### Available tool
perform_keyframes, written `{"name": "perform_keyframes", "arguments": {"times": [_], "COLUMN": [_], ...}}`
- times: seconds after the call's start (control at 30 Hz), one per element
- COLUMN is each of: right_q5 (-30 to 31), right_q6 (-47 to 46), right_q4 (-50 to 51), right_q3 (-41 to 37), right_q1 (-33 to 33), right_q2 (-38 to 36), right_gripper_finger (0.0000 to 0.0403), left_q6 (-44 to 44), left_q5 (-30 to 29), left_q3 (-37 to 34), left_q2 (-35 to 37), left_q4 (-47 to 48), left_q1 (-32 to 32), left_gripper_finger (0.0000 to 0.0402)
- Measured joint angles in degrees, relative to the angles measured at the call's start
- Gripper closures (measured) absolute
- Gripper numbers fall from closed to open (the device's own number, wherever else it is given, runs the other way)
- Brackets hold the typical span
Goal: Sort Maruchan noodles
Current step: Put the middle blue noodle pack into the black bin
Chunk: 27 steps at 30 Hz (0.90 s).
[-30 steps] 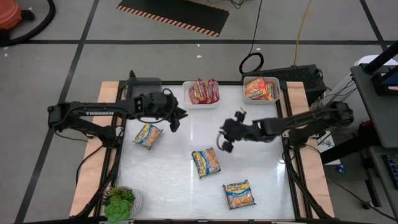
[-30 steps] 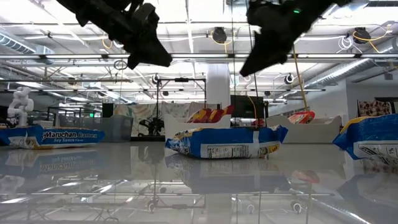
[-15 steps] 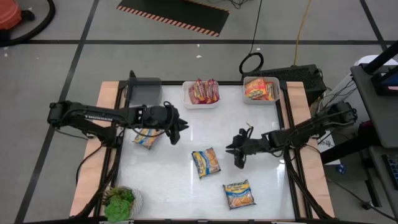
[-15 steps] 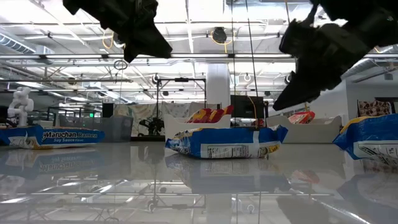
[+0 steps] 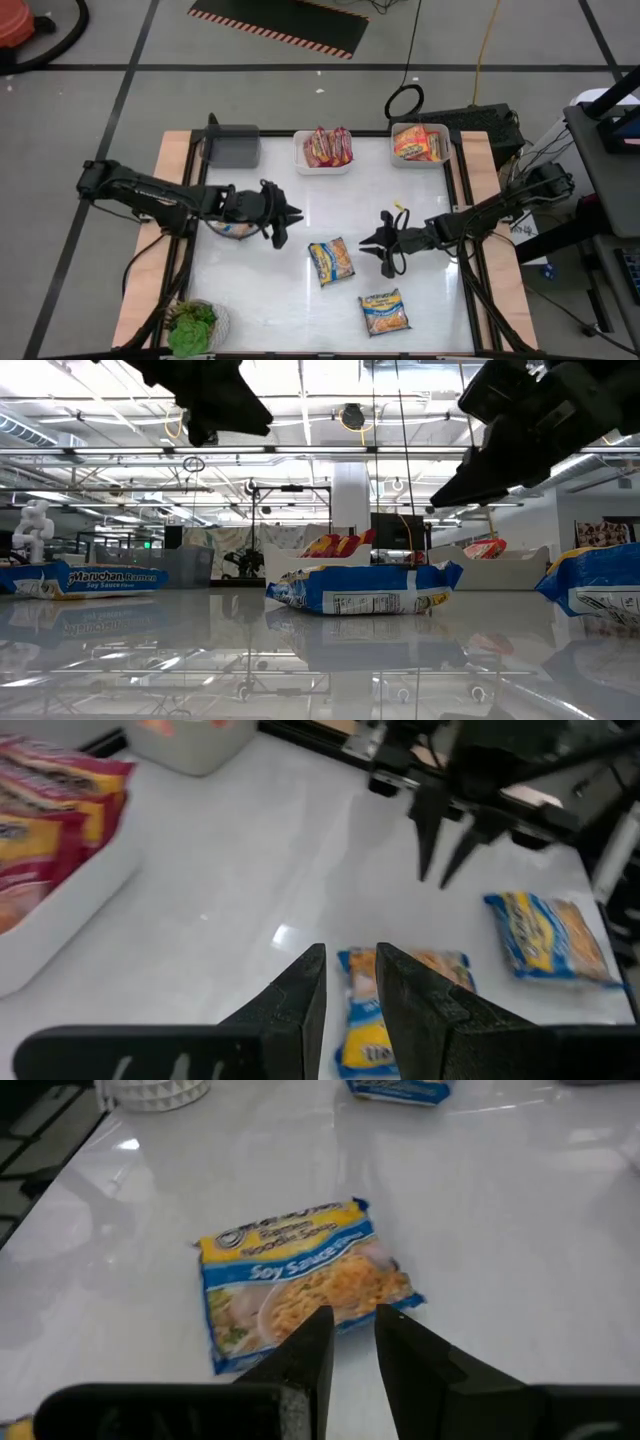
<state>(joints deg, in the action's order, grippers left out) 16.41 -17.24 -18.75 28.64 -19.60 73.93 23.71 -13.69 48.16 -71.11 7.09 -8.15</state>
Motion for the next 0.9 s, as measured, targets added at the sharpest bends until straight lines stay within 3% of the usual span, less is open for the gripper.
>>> {"name": "perform_keyframes", "arguments": {"times": [0.33, 0.47, 0.9], "right_q5": [2.9, 2.9, -0.2], "right_q6": [0.4, 0.4, 0.6], "right_q4": [-2.2, -6.9, -15.5], "right_q3": [0.0, 0.1, 0.1], "right_q1": [-1.8, -1.9, -2.1], "right_q2": [4.7, 7.6, 13.1], "right_gripper_finger": [0.033, 0.033, 0.033], "left_q6": [-1.6, 2.5, 19.0], "left_q5": [-4.1, -7.4, -7.0], "left_q3": [0.0, 0.1, 0.0], "left_q2": [-0.3, -2.0, -11.3], "left_q4": [-0.2, -2.8, -5.5], "left_q1": [-8.9, -11.3, -12.6], "left_gripper_finger": [0.0307, 0.0307, 0.0297]}}
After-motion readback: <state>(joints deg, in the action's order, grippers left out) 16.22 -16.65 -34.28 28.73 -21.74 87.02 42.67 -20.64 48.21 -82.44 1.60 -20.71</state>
